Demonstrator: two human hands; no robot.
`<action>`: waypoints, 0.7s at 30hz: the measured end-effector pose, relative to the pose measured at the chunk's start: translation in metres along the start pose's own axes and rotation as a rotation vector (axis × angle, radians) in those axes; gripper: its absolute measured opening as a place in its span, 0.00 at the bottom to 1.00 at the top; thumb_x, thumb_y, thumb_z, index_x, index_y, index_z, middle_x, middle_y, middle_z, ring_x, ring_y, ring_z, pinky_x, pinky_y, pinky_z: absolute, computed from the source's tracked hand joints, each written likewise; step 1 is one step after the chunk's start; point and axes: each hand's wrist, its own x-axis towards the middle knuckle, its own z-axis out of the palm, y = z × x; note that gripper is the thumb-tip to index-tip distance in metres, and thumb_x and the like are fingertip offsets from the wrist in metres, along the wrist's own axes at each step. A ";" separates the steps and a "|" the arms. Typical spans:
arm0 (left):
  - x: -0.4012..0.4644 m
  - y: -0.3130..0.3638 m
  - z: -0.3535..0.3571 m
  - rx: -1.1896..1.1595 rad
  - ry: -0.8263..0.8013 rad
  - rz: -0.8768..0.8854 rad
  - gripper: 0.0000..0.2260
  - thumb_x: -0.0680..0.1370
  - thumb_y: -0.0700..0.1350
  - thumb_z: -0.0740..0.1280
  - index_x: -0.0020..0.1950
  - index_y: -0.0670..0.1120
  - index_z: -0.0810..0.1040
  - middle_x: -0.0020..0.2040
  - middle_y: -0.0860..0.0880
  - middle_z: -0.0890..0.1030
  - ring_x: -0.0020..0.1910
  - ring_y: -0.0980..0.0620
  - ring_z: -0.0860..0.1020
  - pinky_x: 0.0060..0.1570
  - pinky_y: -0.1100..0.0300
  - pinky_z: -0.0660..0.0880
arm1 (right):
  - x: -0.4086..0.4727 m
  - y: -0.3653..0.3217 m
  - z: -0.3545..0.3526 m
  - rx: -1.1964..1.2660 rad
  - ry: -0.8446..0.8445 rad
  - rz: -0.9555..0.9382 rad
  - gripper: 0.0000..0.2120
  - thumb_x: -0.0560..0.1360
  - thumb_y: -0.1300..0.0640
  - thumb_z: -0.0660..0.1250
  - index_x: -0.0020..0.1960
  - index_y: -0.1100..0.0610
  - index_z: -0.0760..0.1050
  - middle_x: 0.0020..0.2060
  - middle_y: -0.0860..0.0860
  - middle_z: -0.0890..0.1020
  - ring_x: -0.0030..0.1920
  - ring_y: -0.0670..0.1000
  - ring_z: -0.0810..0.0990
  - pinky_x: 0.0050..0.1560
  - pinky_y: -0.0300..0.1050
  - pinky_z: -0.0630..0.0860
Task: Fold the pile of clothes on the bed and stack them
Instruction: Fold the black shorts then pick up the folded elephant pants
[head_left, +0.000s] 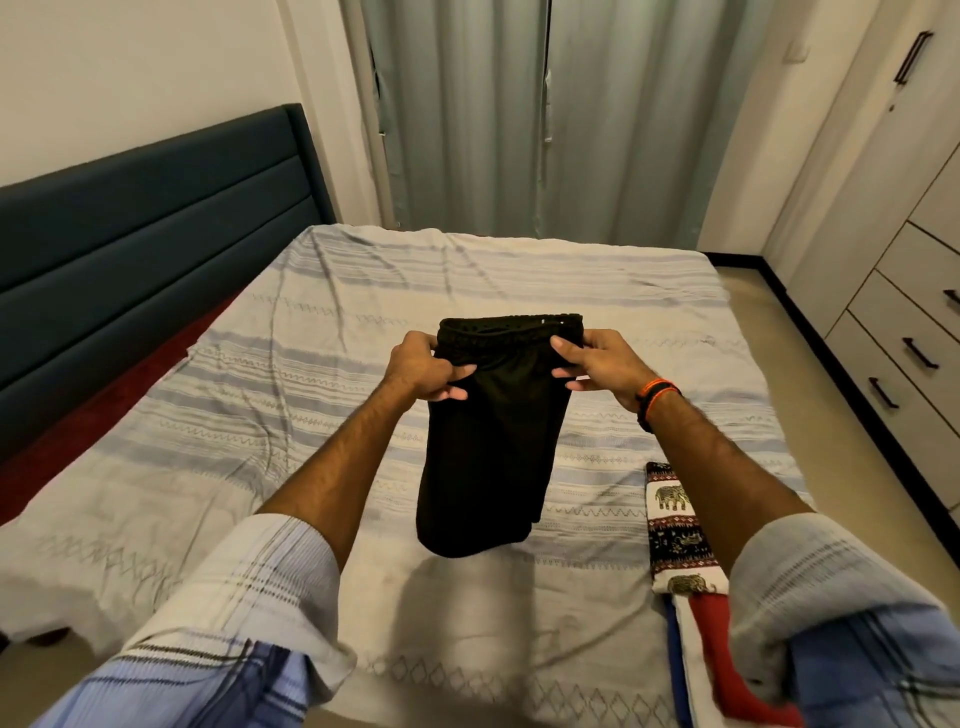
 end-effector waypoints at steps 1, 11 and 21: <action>-0.008 -0.001 0.003 -0.006 0.002 0.002 0.21 0.72 0.39 0.76 0.62 0.40 0.74 0.56 0.42 0.82 0.34 0.48 0.85 0.21 0.65 0.72 | -0.009 0.000 -0.004 -0.005 -0.013 0.003 0.18 0.80 0.49 0.65 0.64 0.59 0.75 0.56 0.53 0.82 0.48 0.49 0.84 0.43 0.39 0.80; -0.061 -0.011 0.021 -0.058 0.030 -0.008 0.17 0.73 0.39 0.75 0.59 0.38 0.76 0.54 0.42 0.82 0.31 0.53 0.84 0.21 0.67 0.71 | -0.052 0.006 -0.020 -0.012 -0.084 0.003 0.17 0.80 0.48 0.65 0.61 0.59 0.77 0.53 0.51 0.83 0.47 0.49 0.84 0.45 0.42 0.80; -0.013 -0.026 0.018 -0.078 0.011 -0.111 0.14 0.74 0.37 0.73 0.57 0.38 0.74 0.53 0.39 0.82 0.34 0.46 0.85 0.30 0.60 0.81 | 0.000 0.018 -0.001 -0.078 -0.068 0.067 0.19 0.80 0.48 0.66 0.62 0.61 0.76 0.56 0.53 0.82 0.50 0.53 0.85 0.43 0.43 0.81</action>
